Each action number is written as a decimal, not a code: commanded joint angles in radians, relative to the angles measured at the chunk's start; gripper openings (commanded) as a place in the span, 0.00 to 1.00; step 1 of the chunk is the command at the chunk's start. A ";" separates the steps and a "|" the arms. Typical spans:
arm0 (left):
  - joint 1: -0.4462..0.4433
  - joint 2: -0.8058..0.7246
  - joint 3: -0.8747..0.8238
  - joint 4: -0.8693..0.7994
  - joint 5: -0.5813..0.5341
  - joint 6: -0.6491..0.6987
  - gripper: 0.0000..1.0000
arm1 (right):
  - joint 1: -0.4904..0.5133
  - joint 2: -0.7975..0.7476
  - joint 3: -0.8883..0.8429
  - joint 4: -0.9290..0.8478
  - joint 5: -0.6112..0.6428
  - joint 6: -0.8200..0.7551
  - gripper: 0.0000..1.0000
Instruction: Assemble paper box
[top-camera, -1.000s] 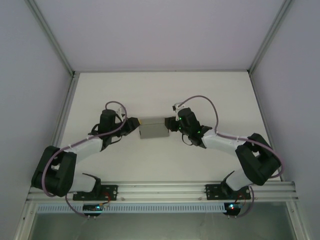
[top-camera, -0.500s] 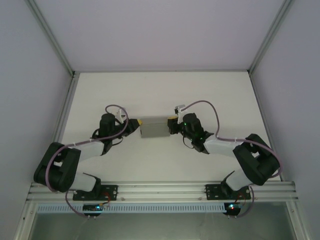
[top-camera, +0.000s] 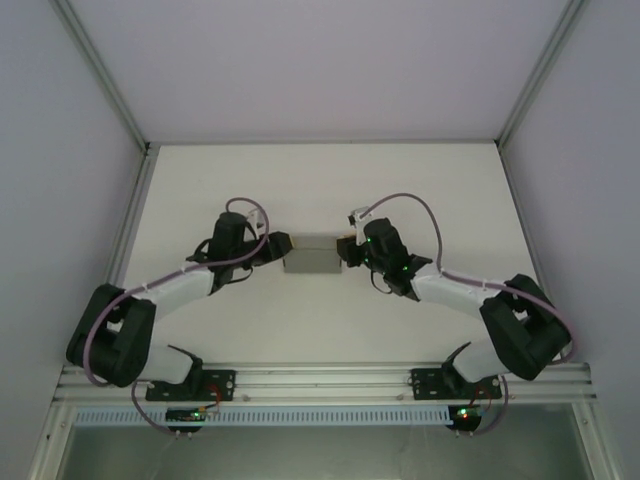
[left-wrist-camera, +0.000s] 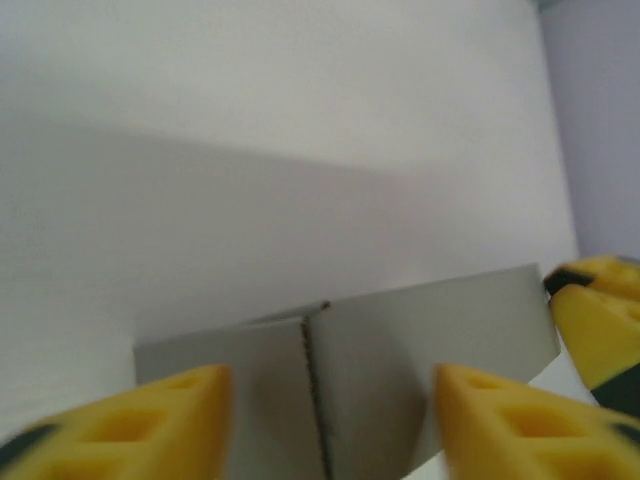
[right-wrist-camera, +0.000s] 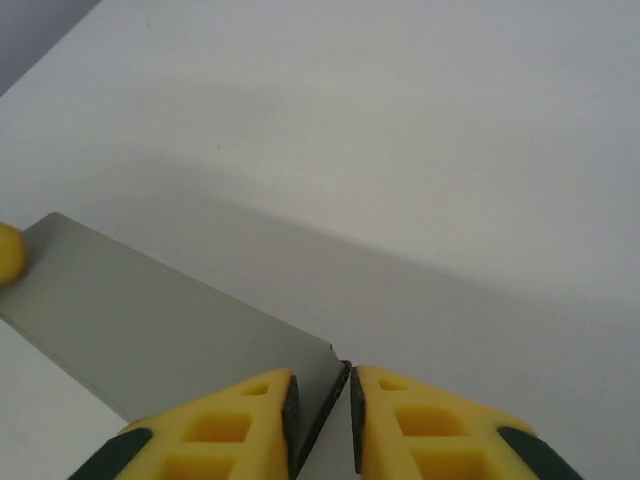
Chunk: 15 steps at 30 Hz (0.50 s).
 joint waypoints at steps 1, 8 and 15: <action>-0.014 -0.060 0.108 -0.237 -0.025 0.105 0.73 | 0.012 -0.006 0.078 -0.309 -0.049 -0.023 0.35; -0.002 -0.019 0.341 -0.366 -0.113 0.186 0.99 | -0.010 -0.013 0.268 -0.370 0.008 -0.021 0.55; 0.071 -0.006 0.439 -0.506 -0.216 0.225 1.00 | -0.047 -0.008 0.374 -0.453 -0.325 -0.480 0.98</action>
